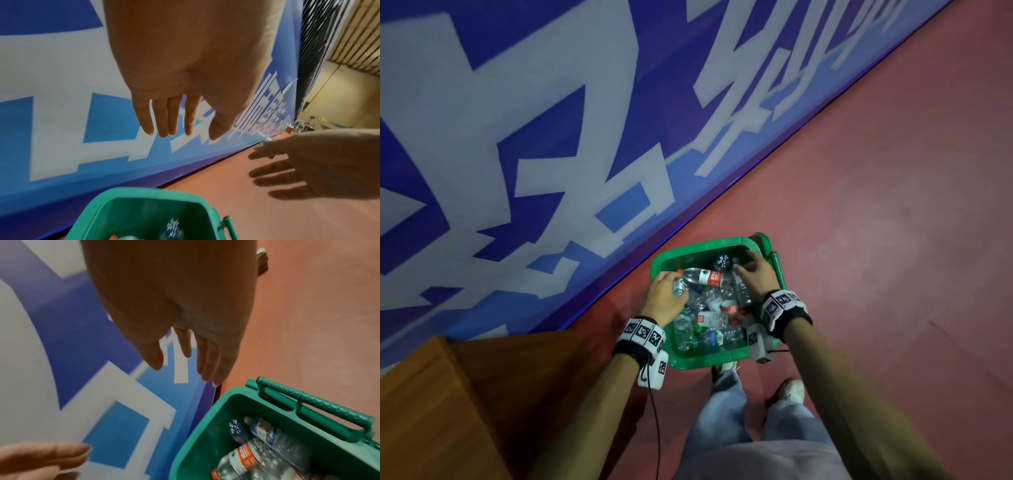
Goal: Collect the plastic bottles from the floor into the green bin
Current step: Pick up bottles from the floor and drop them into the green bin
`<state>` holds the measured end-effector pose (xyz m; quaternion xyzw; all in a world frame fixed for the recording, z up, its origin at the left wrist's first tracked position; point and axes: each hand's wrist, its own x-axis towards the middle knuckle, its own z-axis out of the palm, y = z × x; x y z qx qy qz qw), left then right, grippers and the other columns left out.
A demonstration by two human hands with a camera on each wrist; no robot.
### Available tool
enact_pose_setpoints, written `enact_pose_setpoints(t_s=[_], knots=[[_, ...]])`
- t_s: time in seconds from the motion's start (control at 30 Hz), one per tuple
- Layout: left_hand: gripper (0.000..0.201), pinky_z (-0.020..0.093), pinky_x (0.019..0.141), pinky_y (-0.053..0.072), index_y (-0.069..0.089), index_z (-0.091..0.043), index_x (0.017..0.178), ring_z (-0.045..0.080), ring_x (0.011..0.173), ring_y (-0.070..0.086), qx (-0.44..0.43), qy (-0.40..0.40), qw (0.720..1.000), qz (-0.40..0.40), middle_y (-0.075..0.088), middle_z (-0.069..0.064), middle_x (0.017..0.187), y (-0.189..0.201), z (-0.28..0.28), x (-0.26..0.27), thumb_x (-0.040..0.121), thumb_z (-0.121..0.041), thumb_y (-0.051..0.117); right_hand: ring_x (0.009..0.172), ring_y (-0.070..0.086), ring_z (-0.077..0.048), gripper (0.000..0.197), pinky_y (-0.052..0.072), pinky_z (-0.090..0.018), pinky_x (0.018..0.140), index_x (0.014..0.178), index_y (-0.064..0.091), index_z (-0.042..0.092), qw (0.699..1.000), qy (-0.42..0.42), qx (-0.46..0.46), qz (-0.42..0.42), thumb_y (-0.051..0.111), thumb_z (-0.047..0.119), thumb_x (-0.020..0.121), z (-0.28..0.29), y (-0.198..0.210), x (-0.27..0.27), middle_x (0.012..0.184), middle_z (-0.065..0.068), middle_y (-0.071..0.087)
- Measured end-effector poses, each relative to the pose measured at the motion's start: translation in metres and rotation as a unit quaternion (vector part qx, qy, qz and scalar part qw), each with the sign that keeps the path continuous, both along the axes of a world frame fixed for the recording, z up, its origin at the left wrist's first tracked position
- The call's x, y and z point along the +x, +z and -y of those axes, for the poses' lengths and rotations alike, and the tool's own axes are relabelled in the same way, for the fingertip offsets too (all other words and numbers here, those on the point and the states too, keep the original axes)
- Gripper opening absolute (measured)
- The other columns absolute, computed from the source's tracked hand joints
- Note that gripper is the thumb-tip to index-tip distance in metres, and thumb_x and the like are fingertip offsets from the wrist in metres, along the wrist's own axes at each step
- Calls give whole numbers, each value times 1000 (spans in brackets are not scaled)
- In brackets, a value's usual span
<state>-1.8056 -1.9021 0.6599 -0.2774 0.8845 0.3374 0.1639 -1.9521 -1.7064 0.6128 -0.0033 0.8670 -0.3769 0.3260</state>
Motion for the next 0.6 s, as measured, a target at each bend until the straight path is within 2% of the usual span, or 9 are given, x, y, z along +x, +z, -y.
enact_pose_setpoints(t_s=[0.07, 0.13, 0.2, 0.27, 0.33, 0.4, 0.47, 0.6], knots=[[44, 29, 110, 35, 57, -16, 137, 20, 132, 48, 4, -4, 1000, -24, 53, 1, 139, 25, -3, -12, 95, -28, 67, 111, 66, -25, 62, 52, -38, 99, 146, 49, 15, 999, -20, -36, -3, 71, 35, 92, -11, 22, 8, 128, -10, 68], [43, 31, 110, 37, 58, -19, 136, 19, 131, 49, 0, -16, 998, -58, 54, -1, 137, 51, -9, -22, 95, -31, 66, 106, 68, -23, 53, 54, -44, 98, 139, 56, 17, 997, -34, -65, -13, 71, 36, 92, -26, 45, 16, 120, -10, 71], [41, 28, 105, 39, 58, -22, 135, 15, 126, 51, -1, -37, 995, -94, 55, -4, 135, 79, -20, -29, 96, -33, 66, 103, 68, -20, 46, 55, -40, 97, 134, 60, 19, 995, -43, -85, -36, 70, 37, 93, -44, 73, 23, 116, -8, 71], [40, 24, 100, 37, 58, -25, 135, 8, 119, 49, -1, -64, 990, -128, 55, -8, 132, 106, -36, -37, 97, -35, 65, 103, 68, -17, 46, 56, -33, 93, 133, 61, 22, 994, -19, -87, -59, 67, 44, 93, -66, 100, 28, 116, -5, 71], [39, 23, 97, 36, 58, -26, 134, 3, 113, 46, -1, -96, 982, -162, 54, -10, 129, 131, -57, -42, 97, -36, 65, 106, 67, -14, 56, 57, -35, 94, 137, 57, 26, 992, 31, -82, -88, 63, 57, 90, -92, 125, 32, 121, -2, 70], [37, 23, 97, 39, 59, -25, 131, 5, 114, 50, 6, -133, 971, -199, 56, -10, 127, 150, -82, -47, 96, -36, 66, 109, 65, -13, 57, 55, -36, 97, 141, 54, 25, 987, 42, -68, -142, 61, 55, 93, -123, 150, 40, 125, 0, 67], [38, 26, 100, 45, 60, -25, 129, 7, 116, 55, 13, -174, 958, -227, 58, -9, 126, 166, -111, -52, 94, -37, 68, 110, 62, -12, 55, 53, -34, 96, 143, 52, 25, 979, -2, -66, -195, 60, 52, 96, -156, 171, 54, 125, 0, 65], [37, 35, 100, 51, 62, -23, 125, 11, 112, 60, 21, -275, 920, -279, 62, -6, 122, 185, -189, -48, 91, -35, 72, 113, 60, -13, 53, 51, -34, 97, 144, 50, 27, 964, -89, -49, -246, 59, 51, 97, -233, 202, 106, 129, -2, 63]])
